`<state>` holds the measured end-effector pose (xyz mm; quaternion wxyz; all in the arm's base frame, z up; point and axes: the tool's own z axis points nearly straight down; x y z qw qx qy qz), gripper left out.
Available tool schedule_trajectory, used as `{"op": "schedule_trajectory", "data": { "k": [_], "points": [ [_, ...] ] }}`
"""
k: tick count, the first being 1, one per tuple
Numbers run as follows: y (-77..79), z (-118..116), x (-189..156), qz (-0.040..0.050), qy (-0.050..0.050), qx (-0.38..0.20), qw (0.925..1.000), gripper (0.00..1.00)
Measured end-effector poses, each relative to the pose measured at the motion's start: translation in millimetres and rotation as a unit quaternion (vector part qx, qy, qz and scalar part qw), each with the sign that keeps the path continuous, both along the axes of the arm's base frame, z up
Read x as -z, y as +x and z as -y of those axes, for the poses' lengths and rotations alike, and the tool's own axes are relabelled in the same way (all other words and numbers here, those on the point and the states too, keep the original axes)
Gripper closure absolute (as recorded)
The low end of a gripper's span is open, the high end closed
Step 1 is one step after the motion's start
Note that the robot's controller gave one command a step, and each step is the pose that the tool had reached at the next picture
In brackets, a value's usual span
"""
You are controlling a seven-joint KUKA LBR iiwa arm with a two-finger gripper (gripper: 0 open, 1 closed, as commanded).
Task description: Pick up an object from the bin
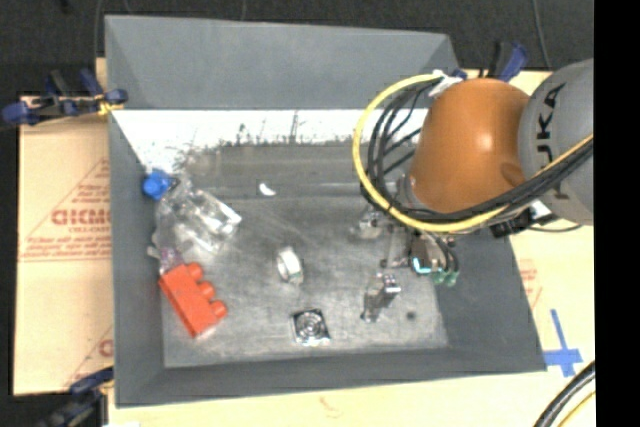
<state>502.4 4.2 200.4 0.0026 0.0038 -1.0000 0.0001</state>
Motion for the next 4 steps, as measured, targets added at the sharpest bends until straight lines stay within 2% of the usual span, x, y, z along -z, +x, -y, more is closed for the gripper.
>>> {"op": "schedule_trajectory", "data": {
  "k": [1,2,3,4],
  "points": [
    [42.3,-101,110,0.0019,0.001,-0.076,0.9971,0.0],
    [59.8,-33,120,0.0054,-0.001,-0.051,0.9987,0.0],
    [49.5,-60,125,0.0125,-0.003,-0.093,0.9955,0.0],
    [52.1,-63,122,0.018,0.0,-0.093,0.9955,1.0]
  ]
}}
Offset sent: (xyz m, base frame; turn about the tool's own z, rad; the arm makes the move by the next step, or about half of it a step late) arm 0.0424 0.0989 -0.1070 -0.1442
